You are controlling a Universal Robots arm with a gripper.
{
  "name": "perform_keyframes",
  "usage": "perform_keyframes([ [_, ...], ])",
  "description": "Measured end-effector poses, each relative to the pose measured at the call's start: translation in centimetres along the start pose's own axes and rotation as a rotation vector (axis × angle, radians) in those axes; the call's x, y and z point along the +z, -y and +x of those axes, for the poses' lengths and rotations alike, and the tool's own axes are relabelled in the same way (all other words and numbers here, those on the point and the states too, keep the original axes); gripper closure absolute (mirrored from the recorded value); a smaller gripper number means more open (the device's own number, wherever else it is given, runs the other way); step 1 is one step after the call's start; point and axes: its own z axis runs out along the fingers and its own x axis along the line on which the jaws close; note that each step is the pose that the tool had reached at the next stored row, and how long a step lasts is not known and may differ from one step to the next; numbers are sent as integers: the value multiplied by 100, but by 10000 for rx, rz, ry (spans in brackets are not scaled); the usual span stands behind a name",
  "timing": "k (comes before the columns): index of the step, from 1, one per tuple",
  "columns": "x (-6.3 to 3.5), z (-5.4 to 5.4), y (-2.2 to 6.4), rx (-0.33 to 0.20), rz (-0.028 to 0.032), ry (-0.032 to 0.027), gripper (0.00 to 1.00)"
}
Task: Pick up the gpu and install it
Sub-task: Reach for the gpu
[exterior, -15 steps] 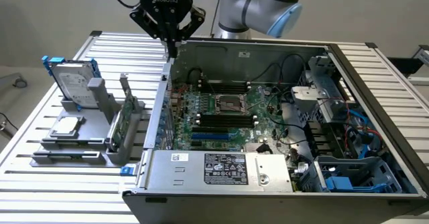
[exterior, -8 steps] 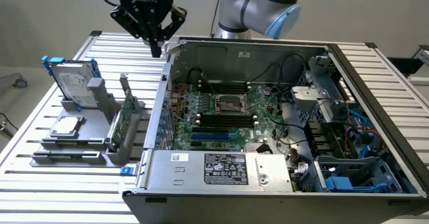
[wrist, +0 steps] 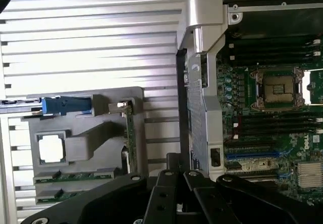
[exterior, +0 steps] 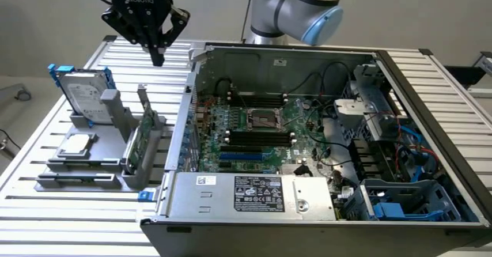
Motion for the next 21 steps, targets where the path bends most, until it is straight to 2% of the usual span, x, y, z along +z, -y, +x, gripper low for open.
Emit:
perform_keyframes([
  [14, 58, 635, 17, 6, 33, -124, 89],
  [21, 58, 642, 18, 6, 36, -148, 89],
])
